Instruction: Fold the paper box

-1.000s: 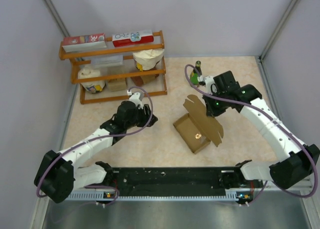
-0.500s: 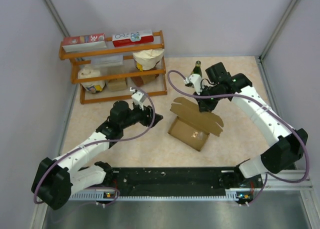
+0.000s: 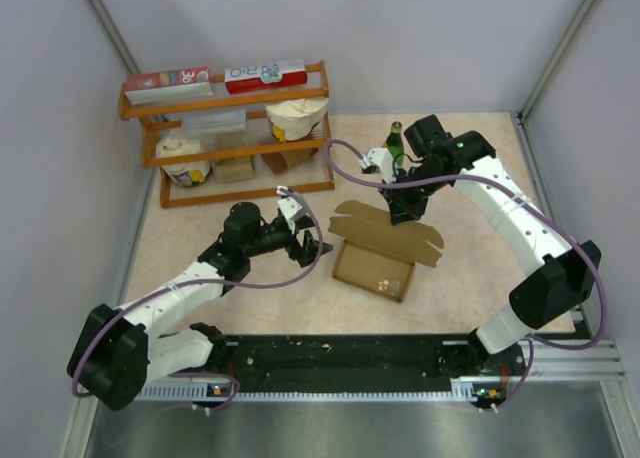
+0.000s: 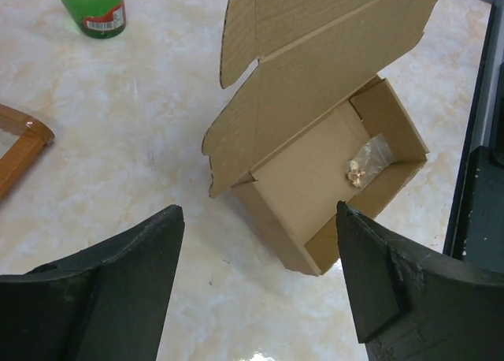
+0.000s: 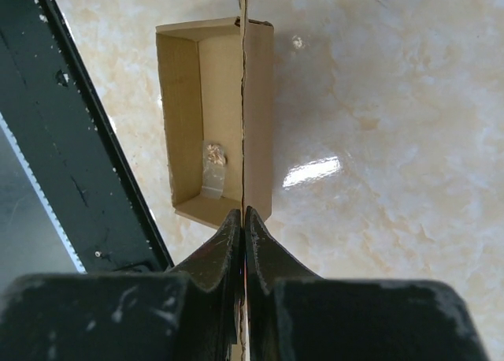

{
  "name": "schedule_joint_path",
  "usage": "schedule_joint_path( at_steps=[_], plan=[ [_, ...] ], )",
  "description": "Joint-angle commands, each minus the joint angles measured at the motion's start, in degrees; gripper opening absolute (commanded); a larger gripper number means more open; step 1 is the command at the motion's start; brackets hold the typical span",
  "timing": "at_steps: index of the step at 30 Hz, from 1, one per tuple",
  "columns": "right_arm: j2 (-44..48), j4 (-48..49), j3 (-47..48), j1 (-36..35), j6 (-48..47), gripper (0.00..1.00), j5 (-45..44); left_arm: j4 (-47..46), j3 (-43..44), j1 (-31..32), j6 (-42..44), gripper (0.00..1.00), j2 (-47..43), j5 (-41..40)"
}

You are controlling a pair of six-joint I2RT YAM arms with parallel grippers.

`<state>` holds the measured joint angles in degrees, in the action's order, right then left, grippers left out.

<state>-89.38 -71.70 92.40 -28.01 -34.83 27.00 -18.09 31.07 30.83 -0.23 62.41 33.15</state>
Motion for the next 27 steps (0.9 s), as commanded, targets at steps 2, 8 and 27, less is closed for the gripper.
schedule_joint_path(
  at_steps=[2, 8, 27],
  plan=[
    [0.61, -1.60, 1.47, -0.55, -2.79, 0.00, 4.11, -5.82, 3.55, 0.02, 6.20, 0.82, 4.20, 4.65],
    [1.23, -1.42, 0.68, -1.08, -3.05, 0.00, 4.37, -7.40, 7.33, -0.07, 6.03, 0.81, 9.56, 5.70],
    [1.23, -0.63, -0.03, -1.70, -2.17, 0.00, 3.14, -3.27, 13.93, 0.81, 6.91, 0.49, 17.04, 12.82]
  ],
)
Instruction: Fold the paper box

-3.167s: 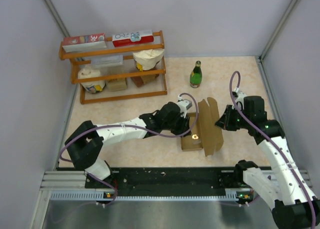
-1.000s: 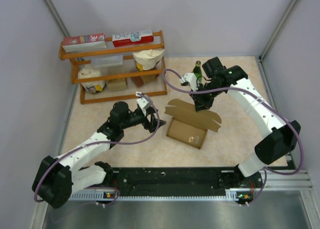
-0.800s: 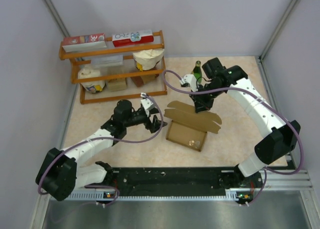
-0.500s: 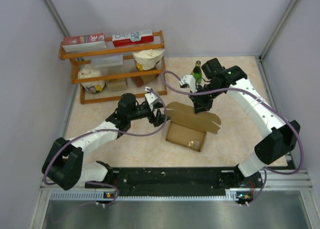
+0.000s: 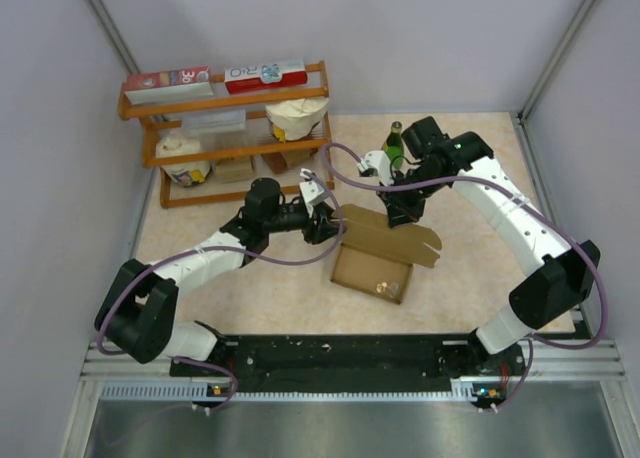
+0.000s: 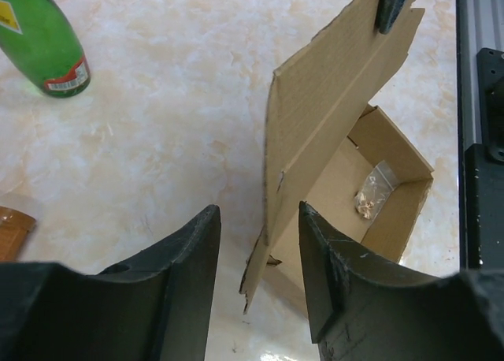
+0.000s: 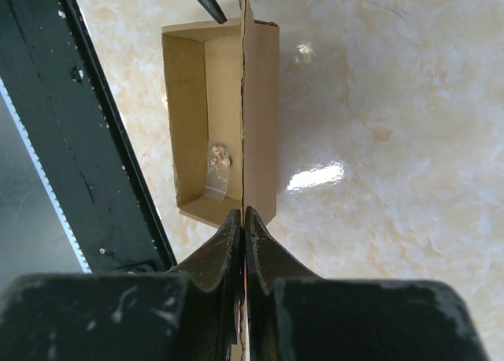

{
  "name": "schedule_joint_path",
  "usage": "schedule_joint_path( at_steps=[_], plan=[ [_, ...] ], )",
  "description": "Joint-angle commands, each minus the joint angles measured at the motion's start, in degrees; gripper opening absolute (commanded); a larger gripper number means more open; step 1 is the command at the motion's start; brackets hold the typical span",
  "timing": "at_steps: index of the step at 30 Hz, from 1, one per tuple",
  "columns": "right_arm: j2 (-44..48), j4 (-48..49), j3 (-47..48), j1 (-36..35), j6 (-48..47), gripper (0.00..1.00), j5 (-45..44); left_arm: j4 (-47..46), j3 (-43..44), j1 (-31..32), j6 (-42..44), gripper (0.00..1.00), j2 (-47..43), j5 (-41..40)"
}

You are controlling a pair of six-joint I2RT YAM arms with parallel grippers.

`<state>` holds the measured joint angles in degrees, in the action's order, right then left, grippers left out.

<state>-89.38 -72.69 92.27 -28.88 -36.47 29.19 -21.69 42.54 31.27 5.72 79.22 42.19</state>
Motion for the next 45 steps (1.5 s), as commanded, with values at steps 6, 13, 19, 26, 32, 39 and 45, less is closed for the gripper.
schedule_joint_path(
  at_steps=[6, 13, 19, 26, 32, 39, 45],
  plan=[
    [1.32, 1.05, -0.16, -0.82, 0.34, 0.00, -0.10, 4.20, 3.42, 0.72, 1.49, 0.33, 0.06, 3.51],
    [1.05, 1.58, -0.16, -0.82, 1.05, 0.00, -0.71, 6.66, 4.04, 0.99, 0.70, 0.10, -0.12, 1.66],
    [1.31, 2.11, -0.33, -0.82, 1.40, 0.09, -0.71, 6.84, 4.21, 1.17, 0.61, 0.00, -0.73, 0.96],
    [11.23, 17.53, -10.24, 0.40, 9.20, 0.41, -3.09, 6.14, 3.16, 1.16, -0.70, 0.00, -0.56, -3.69],
    [25.38, 35.58, -27.30, 8.12, 23.17, 0.42, -2.82, 5.26, 2.46, 0.11, -1.06, 0.00, -0.29, -5.19],
    [29.79, 40.24, -35.92, 14.03, 28.38, 0.47, -2.04, 5.78, 4.03, -2.00, -1.58, 0.00, 1.37, -3.70],
    [31.11, 44.91, -40.50, 14.29, 33.03, 0.52, -1.86, 6.84, 5.09, -3.58, -2.81, 0.00, 2.78, -4.05]
  ],
)
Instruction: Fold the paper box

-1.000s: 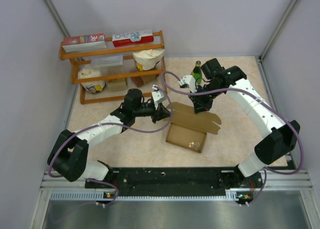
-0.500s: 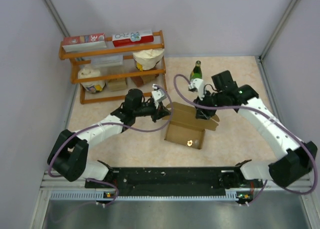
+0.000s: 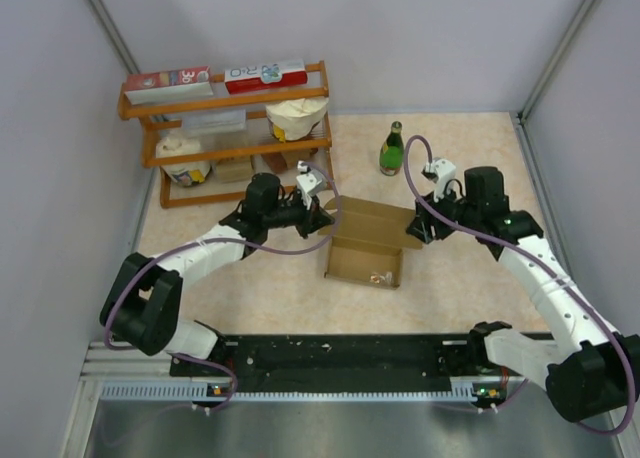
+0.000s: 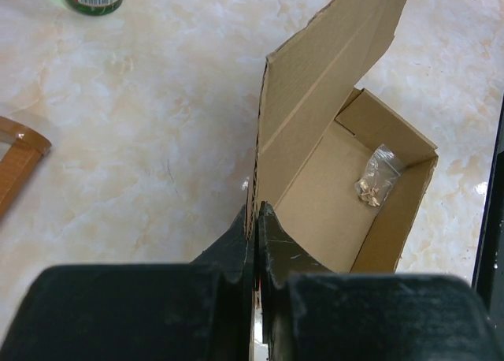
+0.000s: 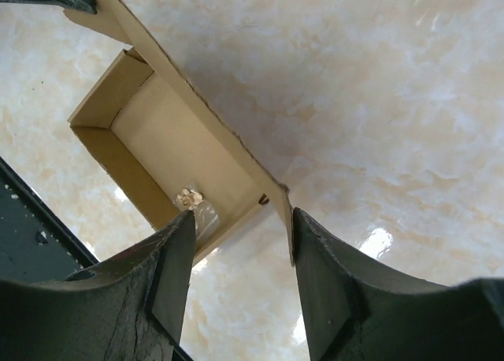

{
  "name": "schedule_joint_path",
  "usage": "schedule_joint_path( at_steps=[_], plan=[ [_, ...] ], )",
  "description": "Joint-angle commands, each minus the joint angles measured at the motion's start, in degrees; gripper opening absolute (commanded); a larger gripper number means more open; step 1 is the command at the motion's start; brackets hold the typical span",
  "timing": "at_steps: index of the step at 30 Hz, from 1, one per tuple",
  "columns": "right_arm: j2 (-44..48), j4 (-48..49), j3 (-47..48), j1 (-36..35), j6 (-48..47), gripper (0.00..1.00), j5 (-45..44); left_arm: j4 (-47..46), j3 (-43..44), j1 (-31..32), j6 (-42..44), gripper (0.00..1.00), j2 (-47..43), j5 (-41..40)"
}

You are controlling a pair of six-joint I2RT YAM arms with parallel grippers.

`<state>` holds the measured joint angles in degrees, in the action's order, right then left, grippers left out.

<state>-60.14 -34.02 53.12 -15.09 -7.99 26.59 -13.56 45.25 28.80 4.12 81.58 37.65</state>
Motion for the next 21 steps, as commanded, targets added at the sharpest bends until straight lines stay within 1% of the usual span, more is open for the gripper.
schedule_joint_path(
  at_steps=[1, 7, 16, 21],
  plan=[
    [1.78, 6.59, -1.88, 0.50, 4.91, 0.52, 0.75, -1.38, 2.29, -1.46, -1.48, 0.00, 0.33, 0.58],
    [0.29, 8.53, -3.73, 0.50, 5.70, 0.52, -0.39, -2.43, 1.24, -3.48, -2.36, 0.00, 0.07, 2.34],
    [-2.88, 11.34, -4.43, 0.94, 5.53, 0.52, -0.22, -2.96, 0.89, -4.27, -2.89, 0.00, 0.42, 3.31],
    [-3.93, 11.35, -4.96, 0.94, 5.35, 0.51, -0.40, -3.22, 0.80, -4.63, -3.24, 0.00, 0.86, 3.66]
  ],
)
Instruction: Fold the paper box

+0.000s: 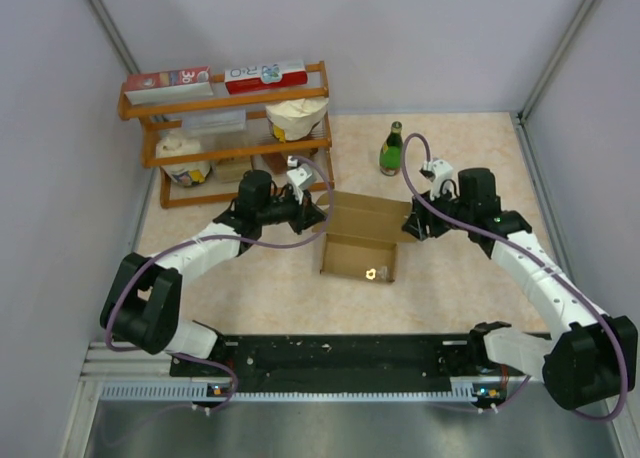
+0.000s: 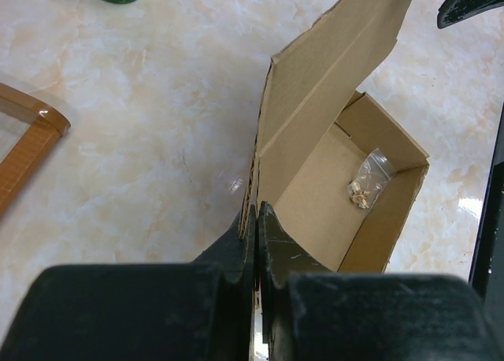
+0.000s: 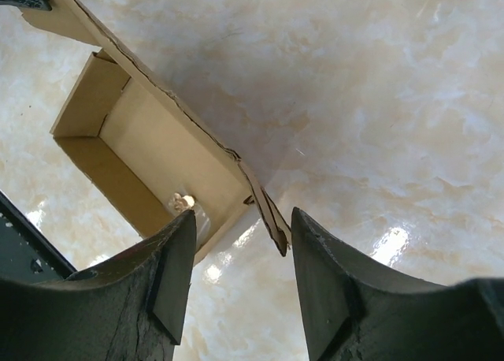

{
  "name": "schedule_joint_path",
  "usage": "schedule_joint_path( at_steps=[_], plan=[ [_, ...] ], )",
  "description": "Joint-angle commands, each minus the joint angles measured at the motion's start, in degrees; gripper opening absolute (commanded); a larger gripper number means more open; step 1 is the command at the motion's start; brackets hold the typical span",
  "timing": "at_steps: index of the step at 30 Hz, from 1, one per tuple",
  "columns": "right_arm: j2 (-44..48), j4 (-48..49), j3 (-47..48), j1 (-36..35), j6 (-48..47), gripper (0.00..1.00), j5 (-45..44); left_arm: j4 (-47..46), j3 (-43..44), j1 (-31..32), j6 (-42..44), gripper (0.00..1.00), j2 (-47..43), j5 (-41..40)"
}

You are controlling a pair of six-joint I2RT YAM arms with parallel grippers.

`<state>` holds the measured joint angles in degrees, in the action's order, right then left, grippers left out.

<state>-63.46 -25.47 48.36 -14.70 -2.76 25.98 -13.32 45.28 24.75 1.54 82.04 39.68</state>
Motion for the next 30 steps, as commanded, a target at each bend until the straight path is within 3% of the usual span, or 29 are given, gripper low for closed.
schedule_joint_path(
  at_steps=[1, 12, 19, 30],
  plan=[
    [-0.61, 2.89, -0.46, 0.64, 0.13, 0.50, 0.13, -3.47, 0.69, -0.67, -0.66, 0.00, 0.49, 1.63],
    [-1.49, 3.50, -1.86, 0.64, -0.22, 0.47, -2.16, -5.14, -0.01, -1.73, -1.28, 0.00, 0.58, 2.86],
    [-1.75, 6.13, -2.57, 0.64, 1.27, 0.33, 1.44, -5.66, -0.01, -1.73, -4.43, 0.00, 1.37, 3.12],
    [1.32, 10.35, -4.94, 0.64, 5.57, 0.24, 4.17, -5.84, -0.63, -0.41, -14.37, 0.05, 0.40, -3.55]
  ],
)
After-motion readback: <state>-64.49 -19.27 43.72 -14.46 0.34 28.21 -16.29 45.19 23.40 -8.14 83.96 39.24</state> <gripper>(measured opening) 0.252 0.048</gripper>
